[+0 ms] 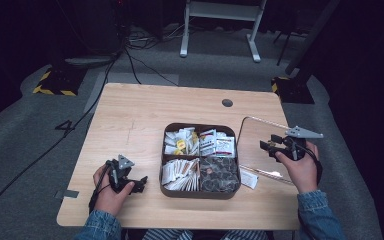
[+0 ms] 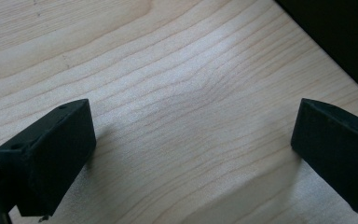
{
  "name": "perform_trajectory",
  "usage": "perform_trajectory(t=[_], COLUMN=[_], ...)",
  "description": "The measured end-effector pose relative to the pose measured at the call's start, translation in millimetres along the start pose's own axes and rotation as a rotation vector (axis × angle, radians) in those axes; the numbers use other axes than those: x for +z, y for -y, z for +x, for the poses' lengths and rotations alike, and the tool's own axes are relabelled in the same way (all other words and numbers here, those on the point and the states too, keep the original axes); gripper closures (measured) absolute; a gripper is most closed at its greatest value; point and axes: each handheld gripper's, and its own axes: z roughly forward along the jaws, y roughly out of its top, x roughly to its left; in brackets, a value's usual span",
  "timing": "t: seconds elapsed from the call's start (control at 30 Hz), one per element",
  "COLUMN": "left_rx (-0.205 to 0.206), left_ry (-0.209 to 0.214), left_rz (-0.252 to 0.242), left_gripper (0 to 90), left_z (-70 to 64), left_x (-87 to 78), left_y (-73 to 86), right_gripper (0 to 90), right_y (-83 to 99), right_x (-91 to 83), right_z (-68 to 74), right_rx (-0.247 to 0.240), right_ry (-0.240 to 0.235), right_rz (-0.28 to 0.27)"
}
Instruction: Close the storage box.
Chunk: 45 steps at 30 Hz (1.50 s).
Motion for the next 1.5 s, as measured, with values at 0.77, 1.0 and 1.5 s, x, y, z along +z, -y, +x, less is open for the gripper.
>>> perform_trajectory(t=[0.77, 1.0, 1.5], left_rx=[0.004, 0.003, 0.003], left_ry=[0.001, 0.001, 0.001], left_rz=[0.001, 0.000, 0.000], left_gripper=[0.1, 0.1, 0.1], left_z=[0.3, 0.3, 0.3], left_x=[-0.7, -0.6, -0.6], left_y=[0.6, 0.6, 0.6], right_gripper=[40.0, 40.5, 59.1], right_y=[16.0, 31.2, 44.0], right_x=[48.4, 56.1, 63.7], right_z=[-64.9, -68.4, -62.6], right_rx=[0.039, 0.062, 0.036], right_ry=[0.142, 0.130, 0.102], right_rz=[0.123, 0.153, 0.195])
